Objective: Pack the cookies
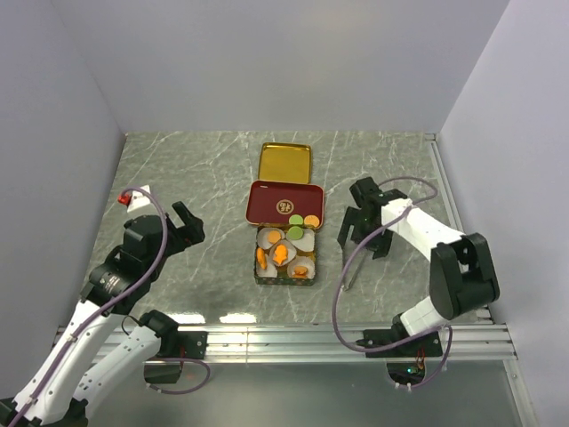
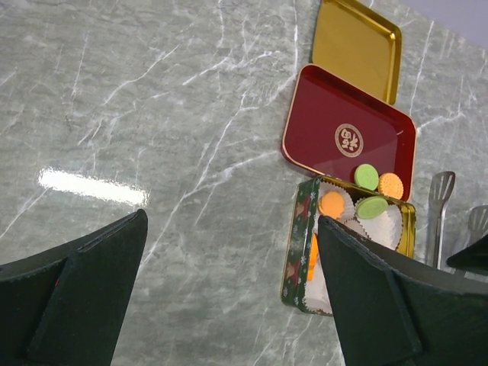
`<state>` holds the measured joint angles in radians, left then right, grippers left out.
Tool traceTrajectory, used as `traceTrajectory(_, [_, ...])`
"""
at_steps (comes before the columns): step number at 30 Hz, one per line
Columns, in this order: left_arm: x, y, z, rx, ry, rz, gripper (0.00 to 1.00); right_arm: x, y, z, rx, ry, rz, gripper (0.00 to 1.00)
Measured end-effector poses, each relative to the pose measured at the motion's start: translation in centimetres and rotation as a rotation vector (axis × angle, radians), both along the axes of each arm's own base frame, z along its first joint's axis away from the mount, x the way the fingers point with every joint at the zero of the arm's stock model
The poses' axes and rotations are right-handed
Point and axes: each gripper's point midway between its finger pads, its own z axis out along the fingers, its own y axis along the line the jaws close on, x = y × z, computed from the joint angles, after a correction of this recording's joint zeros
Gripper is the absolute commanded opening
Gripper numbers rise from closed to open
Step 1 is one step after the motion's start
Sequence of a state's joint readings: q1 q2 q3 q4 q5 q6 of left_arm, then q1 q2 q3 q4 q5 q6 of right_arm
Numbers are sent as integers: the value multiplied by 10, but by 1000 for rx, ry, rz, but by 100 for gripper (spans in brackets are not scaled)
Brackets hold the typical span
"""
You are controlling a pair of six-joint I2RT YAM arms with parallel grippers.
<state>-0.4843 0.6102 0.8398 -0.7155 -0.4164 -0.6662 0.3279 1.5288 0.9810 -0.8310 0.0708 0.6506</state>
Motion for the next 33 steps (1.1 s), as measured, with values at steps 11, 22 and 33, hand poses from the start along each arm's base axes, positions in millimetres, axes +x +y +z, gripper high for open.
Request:
traceTrajectory(11, [-4,2,6,-14,-27,1,99,42,4,129,19,-312,15,99])
traceTrajectory(22, [-4,2,7,-16,-31,2,99,-11,54,221,379,-723,206,99])
traceTrajectory(33, [7,-1,-17,40,70,16,99,-9,58,214,391,-798,277,100])
